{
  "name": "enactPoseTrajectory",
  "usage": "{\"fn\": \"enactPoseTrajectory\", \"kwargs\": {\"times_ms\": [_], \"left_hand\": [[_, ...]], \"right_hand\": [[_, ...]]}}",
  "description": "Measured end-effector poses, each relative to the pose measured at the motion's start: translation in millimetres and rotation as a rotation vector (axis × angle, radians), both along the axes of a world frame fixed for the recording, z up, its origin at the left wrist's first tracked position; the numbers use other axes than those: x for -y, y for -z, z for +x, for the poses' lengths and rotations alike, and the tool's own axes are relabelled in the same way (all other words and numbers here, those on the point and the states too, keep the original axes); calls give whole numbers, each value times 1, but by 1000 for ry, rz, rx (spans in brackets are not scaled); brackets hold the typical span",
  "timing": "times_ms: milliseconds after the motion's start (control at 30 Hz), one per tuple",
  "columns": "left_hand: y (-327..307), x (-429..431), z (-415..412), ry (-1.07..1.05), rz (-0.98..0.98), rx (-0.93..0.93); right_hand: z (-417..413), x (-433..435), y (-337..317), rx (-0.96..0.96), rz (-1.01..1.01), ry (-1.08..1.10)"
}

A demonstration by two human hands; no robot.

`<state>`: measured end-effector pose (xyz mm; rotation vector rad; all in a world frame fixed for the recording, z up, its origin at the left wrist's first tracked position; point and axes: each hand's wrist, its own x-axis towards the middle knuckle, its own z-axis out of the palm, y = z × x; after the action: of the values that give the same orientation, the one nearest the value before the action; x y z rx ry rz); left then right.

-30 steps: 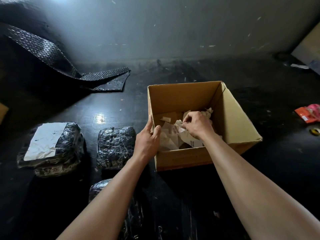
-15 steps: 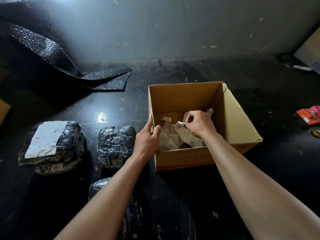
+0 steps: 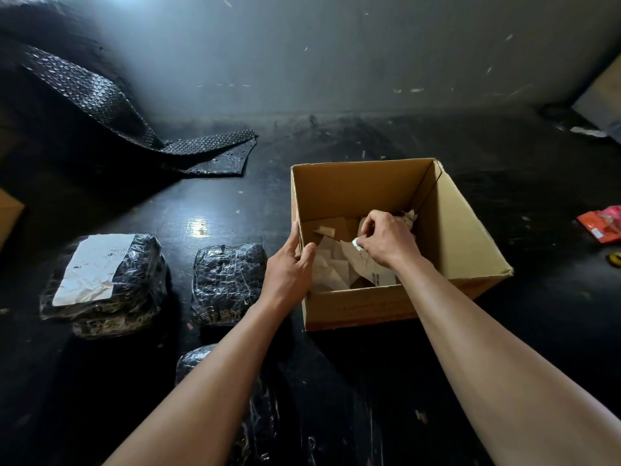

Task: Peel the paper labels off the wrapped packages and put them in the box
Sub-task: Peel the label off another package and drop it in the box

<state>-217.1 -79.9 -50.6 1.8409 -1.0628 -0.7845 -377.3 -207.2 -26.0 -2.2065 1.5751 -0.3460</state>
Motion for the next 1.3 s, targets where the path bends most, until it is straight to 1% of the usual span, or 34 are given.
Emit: {"fn": "enactPoseTrajectory", "kwargs": {"times_ms": [200, 433, 633, 800, 933, 1167, 1300], "left_hand": [[0, 0, 1, 7, 0, -10], [-1, 0, 1, 12, 2, 13], [-1, 1, 2, 15, -1, 11], [-1, 0, 2, 16, -7, 44], [-4, 0, 1, 18, -15, 34], [-7, -2, 0, 21, -33, 34], [-5, -1, 1, 20, -27, 23]], "right_hand": [[0, 1, 1, 31, -5, 4], [0, 2, 4, -61, -19, -21], [1, 2, 4, -37, -19, -27], [2, -1, -2, -98, -16, -53], [4, -3, -7, -91, -23, -51], [9, -8, -16, -18, -11, -44], [9, -10, -21, -33, -4, -67]]}}
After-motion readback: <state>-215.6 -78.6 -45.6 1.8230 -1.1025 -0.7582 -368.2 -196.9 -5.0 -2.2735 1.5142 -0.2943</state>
